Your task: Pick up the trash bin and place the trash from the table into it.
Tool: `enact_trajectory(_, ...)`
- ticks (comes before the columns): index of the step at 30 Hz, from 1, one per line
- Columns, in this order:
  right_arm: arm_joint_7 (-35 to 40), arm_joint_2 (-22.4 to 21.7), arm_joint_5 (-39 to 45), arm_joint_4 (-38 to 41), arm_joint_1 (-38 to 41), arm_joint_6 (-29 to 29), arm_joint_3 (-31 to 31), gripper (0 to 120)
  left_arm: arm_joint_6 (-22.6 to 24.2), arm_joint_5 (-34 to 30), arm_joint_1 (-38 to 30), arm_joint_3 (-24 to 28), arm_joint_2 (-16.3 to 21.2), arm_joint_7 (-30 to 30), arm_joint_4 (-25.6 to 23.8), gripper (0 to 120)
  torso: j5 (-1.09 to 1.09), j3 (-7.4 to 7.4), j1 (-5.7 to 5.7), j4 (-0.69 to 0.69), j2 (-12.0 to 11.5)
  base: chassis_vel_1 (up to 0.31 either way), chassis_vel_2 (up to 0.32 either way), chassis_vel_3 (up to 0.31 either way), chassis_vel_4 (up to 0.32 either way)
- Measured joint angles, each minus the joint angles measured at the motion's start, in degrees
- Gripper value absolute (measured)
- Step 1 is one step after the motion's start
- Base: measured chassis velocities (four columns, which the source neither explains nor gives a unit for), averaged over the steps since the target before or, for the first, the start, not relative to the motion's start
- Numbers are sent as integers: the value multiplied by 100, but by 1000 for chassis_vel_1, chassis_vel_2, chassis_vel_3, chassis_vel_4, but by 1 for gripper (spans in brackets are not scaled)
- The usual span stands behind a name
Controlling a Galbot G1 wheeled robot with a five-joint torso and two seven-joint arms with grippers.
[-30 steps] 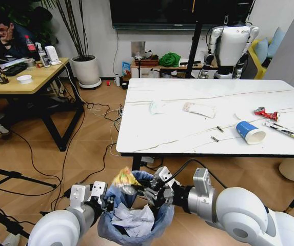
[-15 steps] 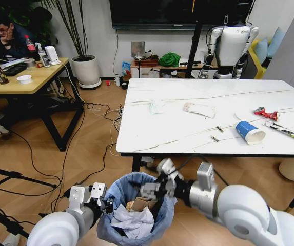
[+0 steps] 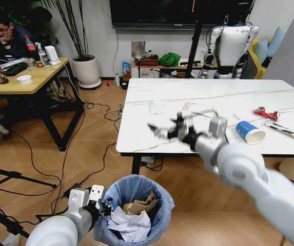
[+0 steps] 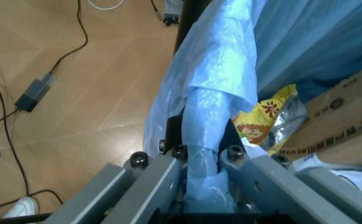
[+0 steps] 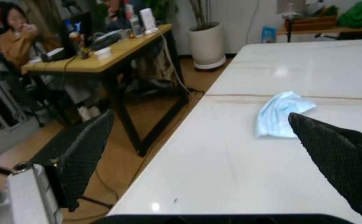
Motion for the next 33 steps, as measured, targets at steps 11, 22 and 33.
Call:
enact_trajectory(11, 938, 1025, 565, -1954, 1848, -290, -801, 100, 0, -131, -43, 95, 49, -77, 28, 0, -1, 0, 0, -1, 0, 0, 0, 0, 0)
enact_trajectory(22, 1046, 2300, 216, -3806, 2524, -442, -1491, 100, 0, -161, -24, 120, 21, -86, 26, 0, -3, 0, 0, 2, 0, 0, 0, 0, 0)
enact_trajectory(33, 388, 2849, -814, -5615, 2811, -535, -1681, 100, 0, -171, 41, 69, -13, -77, -59, 0, 0, -1, -1, -2, 0, 0, 0, 0, 0)
